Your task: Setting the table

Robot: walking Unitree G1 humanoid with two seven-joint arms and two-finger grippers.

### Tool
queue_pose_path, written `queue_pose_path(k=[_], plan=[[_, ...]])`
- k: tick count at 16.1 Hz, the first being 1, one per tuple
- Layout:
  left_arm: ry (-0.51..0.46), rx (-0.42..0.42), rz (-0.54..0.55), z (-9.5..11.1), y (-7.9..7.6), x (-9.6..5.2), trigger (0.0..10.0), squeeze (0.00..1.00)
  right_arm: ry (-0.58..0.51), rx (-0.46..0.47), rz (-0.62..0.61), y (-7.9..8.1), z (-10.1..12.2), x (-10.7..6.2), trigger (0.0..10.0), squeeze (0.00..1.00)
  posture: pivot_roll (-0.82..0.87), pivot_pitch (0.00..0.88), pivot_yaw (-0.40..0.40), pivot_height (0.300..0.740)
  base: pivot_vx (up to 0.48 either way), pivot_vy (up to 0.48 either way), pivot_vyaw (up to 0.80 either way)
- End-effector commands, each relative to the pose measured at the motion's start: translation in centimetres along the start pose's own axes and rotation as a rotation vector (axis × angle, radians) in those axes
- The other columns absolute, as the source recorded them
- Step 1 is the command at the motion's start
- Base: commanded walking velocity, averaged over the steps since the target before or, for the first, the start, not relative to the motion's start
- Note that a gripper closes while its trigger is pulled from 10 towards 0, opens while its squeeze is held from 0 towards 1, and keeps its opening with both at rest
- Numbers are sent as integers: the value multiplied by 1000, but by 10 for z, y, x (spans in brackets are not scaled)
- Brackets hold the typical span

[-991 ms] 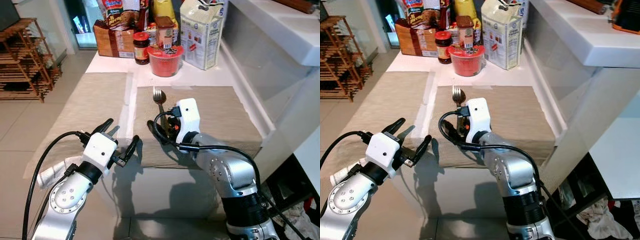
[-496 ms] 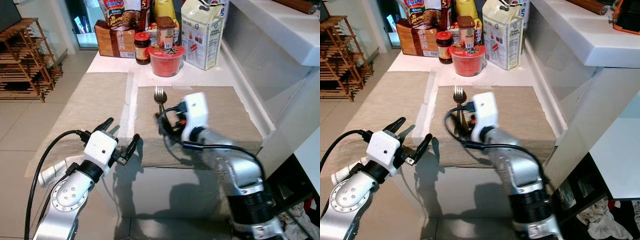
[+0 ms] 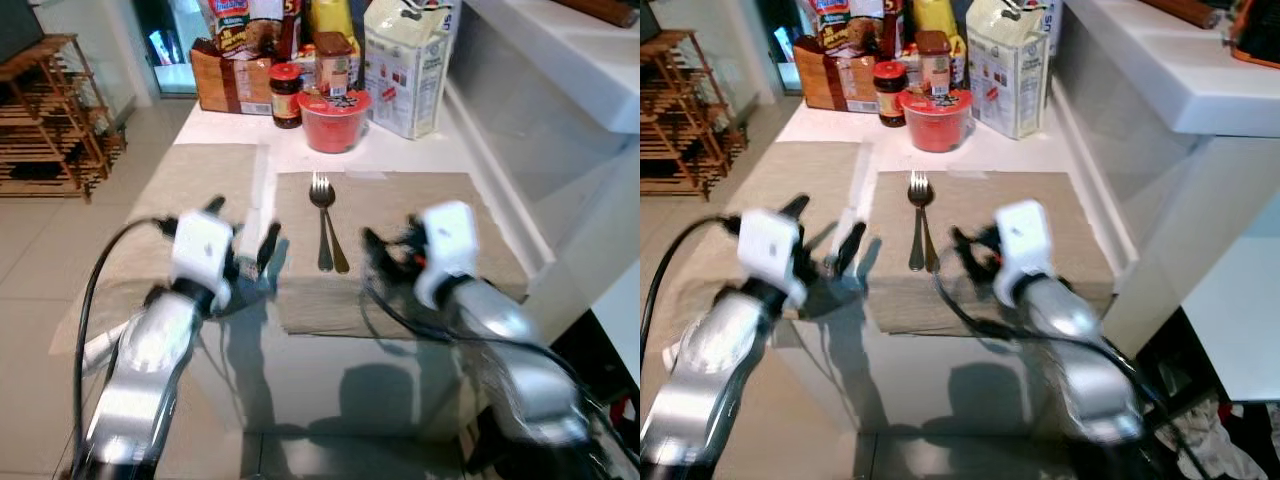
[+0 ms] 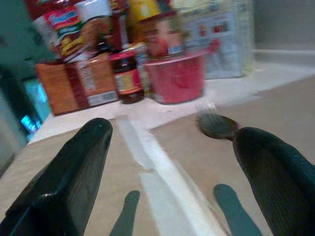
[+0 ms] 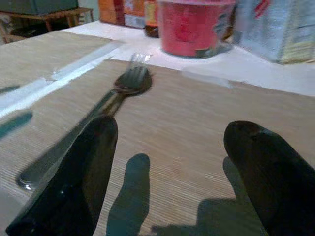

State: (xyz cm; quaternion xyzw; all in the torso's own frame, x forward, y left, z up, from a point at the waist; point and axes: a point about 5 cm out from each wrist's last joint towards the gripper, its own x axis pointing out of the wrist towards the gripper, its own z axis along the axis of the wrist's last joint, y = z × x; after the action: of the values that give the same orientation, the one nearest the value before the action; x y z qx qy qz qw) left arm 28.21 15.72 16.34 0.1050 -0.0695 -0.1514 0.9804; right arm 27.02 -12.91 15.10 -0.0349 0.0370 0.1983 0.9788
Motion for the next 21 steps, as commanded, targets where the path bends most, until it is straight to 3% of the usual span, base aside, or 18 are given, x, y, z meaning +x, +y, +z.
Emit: queue_pose_path(k=[1, 2, 5, 7, 8, 10, 13, 18, 21], plan=[[35, -37, 31, -3, 9, 15, 10000, 0, -95, -40, 13, -8, 8, -18, 10000, 0, -130, 0, 19, 740, 0, 0, 0], [39, -41, 31, -3, 10, 18, 10000, 0, -103, -49, 17, -9, 8, -21, 10000, 0, -145, 0, 22, 740, 0, 0, 0], [63, -61, 17, 3, 15, 47, 10000, 0, -110, -40, 43, -10, -2, -47, 10000, 0, -176, 0, 37, 740, 0, 0, 0], [133, -56, 8, -1, 11, 64, 10000, 0, -91, -38, 28, -13, -10, -55, 10000, 0, -198, 0, 45, 740, 0, 0, 0], [163, -103, -7, -2, 3, 77, 10000, 0, -93, -33, 24, -13, -11, -58, 10000, 0, -205, 0, 46, 740, 0, 0, 0], [206, -128, -12, -4, -2, 87, 10000, 0, -95, -31, 23, -13, -12, -60, 10000, 0, -204, 0, 55, 740, 0, 0, 0], [244, -176, -13, -7, -7, 96, 10000, 0, -111, -20, 20, -10, -11, -57, 10000, 0, -199, 0, 64, 740, 0, 0, 0], [267, -151, -7, -5, -11, 106, 10000, 0, -107, -5, 27, -2, -11, -58, 10000, 0, -197, 16, 76, 740, 0, 0, 0], [282, -188, -46, 1, -23, 111, 10000, 0, -102, 1, 26, 1, -12, -57, 10000, 0, -195, 16, 88, 740, 0, 0, 0]])
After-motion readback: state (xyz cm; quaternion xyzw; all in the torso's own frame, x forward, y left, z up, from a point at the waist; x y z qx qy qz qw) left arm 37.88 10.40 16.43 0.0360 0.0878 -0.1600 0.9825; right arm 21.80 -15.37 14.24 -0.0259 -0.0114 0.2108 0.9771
